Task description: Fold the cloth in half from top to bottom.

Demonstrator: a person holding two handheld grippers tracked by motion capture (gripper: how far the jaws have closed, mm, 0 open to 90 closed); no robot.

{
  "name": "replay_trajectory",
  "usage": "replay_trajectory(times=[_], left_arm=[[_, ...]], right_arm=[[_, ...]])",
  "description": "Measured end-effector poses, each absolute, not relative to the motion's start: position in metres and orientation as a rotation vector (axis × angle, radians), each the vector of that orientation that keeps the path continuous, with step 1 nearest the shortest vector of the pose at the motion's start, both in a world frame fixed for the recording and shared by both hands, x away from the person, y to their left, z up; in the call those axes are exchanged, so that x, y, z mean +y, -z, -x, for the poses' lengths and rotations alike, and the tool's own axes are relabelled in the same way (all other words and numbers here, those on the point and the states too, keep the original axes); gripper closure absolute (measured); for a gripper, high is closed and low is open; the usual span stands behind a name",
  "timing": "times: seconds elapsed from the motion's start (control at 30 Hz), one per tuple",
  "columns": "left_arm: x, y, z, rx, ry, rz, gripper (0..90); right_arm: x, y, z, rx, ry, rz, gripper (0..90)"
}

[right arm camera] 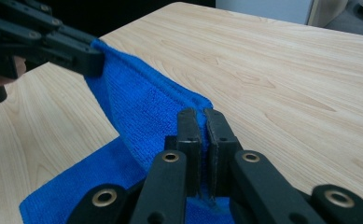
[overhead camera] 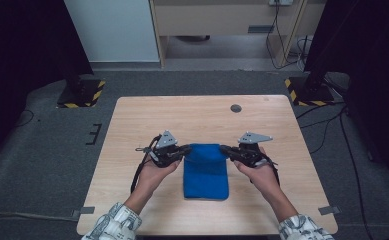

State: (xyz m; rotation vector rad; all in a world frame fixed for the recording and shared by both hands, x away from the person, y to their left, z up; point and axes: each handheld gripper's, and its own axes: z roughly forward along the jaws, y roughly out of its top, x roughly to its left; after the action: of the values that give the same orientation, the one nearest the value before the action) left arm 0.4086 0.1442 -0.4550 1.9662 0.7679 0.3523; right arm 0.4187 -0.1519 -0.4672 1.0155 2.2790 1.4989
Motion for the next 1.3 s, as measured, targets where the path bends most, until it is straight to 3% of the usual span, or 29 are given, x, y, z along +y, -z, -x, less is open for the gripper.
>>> replay_trajectory(times=[0.97, 1.3], left_arm=[[0.153, 0.456, -0.391, 0.747, -0.344, -1.967, 82.6], [0.155, 0.473, -0.380, 0.739, -0.304, -2.012, 82.2]], right_arm=[[-0.148, 0.468, -0.386, 2.330, -1.505, -0.933, 85.4], [-0.147, 0.483, -0.377, 2.379, -1.451, -0.916, 84.9]])
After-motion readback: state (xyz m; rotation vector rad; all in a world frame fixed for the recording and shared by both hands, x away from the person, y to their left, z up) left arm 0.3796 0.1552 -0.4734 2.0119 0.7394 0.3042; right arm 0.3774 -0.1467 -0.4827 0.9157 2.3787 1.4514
